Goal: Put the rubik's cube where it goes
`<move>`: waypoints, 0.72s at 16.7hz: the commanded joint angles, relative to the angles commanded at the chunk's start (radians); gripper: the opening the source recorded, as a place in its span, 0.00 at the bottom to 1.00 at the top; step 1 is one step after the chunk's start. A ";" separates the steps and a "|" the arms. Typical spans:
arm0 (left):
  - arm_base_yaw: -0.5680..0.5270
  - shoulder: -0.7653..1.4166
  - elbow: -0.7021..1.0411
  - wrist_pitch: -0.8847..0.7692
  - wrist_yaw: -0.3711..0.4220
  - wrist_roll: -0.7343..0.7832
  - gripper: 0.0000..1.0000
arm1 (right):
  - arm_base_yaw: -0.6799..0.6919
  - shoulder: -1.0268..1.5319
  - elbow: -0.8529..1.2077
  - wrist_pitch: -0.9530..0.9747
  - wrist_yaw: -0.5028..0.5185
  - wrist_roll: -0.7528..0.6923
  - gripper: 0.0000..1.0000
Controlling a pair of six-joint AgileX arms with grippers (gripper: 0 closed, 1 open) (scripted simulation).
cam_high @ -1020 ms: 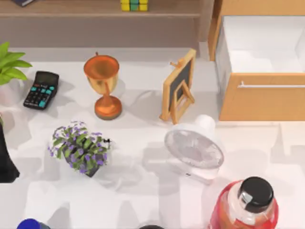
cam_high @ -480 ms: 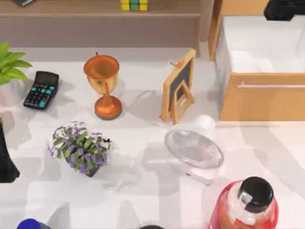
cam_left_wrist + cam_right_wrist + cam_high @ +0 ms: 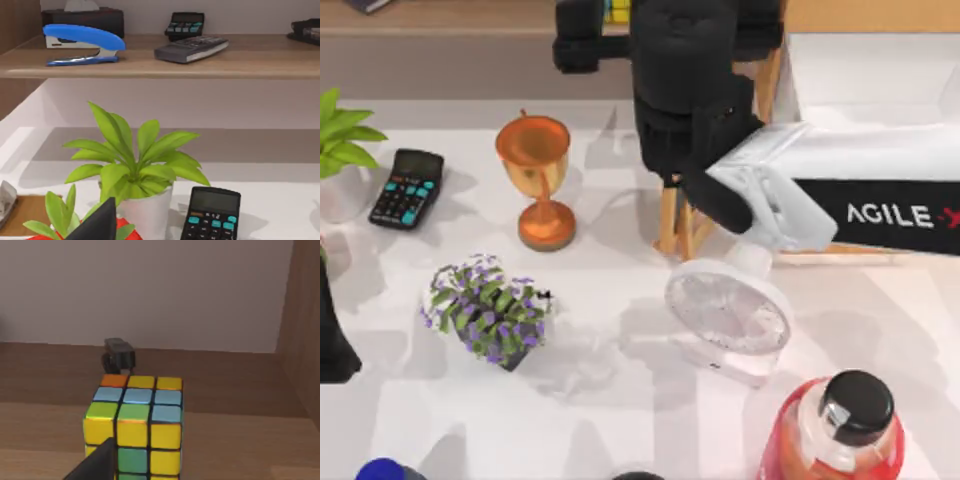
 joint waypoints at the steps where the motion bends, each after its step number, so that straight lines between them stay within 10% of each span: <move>1: 0.000 0.000 0.000 0.000 0.000 0.000 1.00 | 0.011 0.088 0.064 0.018 0.021 -0.004 1.00; 12: 0.000 0.000 0.000 0.000 0.000 0.000 1.00 | 0.022 0.417 0.345 0.105 0.099 -0.009 1.00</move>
